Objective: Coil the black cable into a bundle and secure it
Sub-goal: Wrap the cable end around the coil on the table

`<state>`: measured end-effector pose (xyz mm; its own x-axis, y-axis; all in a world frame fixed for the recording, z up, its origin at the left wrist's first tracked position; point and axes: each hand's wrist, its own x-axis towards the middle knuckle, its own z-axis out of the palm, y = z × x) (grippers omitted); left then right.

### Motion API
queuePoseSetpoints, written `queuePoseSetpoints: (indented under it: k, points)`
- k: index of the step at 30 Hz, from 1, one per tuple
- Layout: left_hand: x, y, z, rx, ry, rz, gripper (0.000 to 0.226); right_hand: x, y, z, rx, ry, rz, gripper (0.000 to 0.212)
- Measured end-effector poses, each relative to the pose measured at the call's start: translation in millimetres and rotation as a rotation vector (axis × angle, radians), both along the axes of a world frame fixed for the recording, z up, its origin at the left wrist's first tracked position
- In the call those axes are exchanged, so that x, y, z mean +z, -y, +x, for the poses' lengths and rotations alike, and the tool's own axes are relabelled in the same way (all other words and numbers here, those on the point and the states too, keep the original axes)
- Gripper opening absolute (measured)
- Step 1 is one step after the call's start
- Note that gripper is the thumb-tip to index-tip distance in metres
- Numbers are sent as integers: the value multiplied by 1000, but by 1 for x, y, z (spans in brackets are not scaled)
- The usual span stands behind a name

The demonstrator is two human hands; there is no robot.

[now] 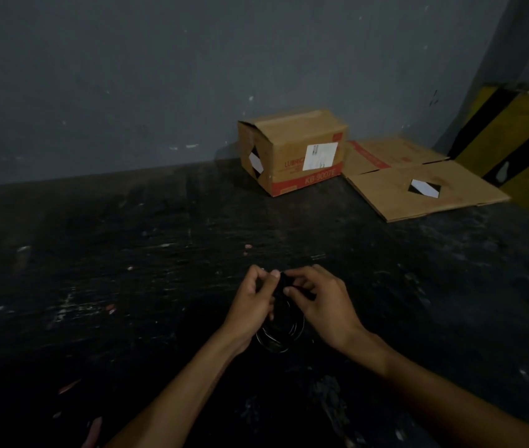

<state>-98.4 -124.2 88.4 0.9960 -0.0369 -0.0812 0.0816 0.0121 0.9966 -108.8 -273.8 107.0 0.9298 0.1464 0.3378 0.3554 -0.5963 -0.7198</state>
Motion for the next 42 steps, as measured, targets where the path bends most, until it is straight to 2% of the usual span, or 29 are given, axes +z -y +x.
queuePoseSetpoints:
  k: [4,7,15,19,21,24,26,28,32,35,42]
  points:
    - [0,3,1,16,18,-62,24,3,-2,-2,7,77,54,21]
    - [1,5,1,33,36,-1,24,10,-2,1,-5,44,56,14]
    - [6,-1,16,291,50,37,20,22,-8,-6,153,88,-40,18]
    - [13,-1,21,342,79,25,20,20,-14,-13,127,79,74,17]
    - [16,-2,21,369,133,22,21,21,-21,-16,46,-53,247,5]
    - [17,-4,19,331,258,108,21,32,-30,-12,-56,-523,663,29]
    - [16,-5,18,283,317,182,20,40,-32,-8,-64,-705,842,24]
    - [15,-4,16,240,334,221,19,43,-31,-5,-69,-740,926,11]
    - [13,-4,18,252,341,220,19,41,-30,-6,-97,-743,953,19]
    - [14,-7,21,287,312,169,19,39,-28,-7,-126,-762,974,16]
    - [14,-5,17,250,397,239,18,39,-32,-8,-79,-954,1079,13]
